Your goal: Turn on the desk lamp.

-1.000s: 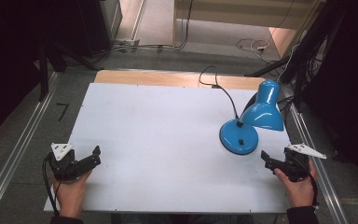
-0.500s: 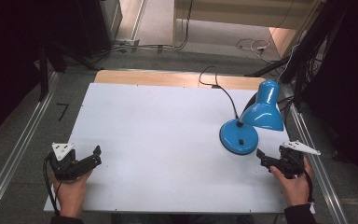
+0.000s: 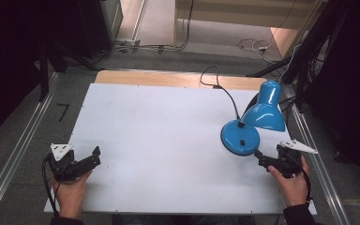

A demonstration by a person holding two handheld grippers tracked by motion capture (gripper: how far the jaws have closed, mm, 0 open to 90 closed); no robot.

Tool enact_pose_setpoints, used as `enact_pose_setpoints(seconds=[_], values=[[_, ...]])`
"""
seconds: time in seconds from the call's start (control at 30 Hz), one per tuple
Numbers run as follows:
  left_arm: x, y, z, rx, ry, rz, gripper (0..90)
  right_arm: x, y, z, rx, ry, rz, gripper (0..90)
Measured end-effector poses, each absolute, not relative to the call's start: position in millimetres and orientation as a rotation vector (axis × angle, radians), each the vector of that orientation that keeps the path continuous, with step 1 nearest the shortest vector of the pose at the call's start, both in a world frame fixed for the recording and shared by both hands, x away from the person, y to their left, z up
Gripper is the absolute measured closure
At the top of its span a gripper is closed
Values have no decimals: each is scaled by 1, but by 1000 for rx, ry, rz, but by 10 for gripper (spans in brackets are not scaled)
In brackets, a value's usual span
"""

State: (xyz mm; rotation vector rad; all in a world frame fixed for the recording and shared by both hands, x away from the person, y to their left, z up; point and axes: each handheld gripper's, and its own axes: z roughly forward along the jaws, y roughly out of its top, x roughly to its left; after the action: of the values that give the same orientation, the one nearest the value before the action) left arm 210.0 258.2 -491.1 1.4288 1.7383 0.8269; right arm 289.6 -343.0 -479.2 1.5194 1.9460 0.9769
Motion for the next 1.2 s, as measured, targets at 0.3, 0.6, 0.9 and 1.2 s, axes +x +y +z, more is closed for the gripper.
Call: enact_pose_setpoints(seconds=[0.3, 0.6, 0.9, 1.2], values=[[211, 257, -491, 1438, 1735, 824, 51, 300, -332, -481, 1514, 1967, 997, 66], [210, 258, -491, 1429, 1731, 829, 51, 307, -322, -481, 1491, 1962, 1003, 119], [211, 258, -492, 1431, 1738, 819, 51, 313, -317, -483, 1488, 1957, 1018, 159], [211, 258, -492, 1434, 1739, 821, 51, 319, -309, -486, 1472, 1987, 1044, 373]])
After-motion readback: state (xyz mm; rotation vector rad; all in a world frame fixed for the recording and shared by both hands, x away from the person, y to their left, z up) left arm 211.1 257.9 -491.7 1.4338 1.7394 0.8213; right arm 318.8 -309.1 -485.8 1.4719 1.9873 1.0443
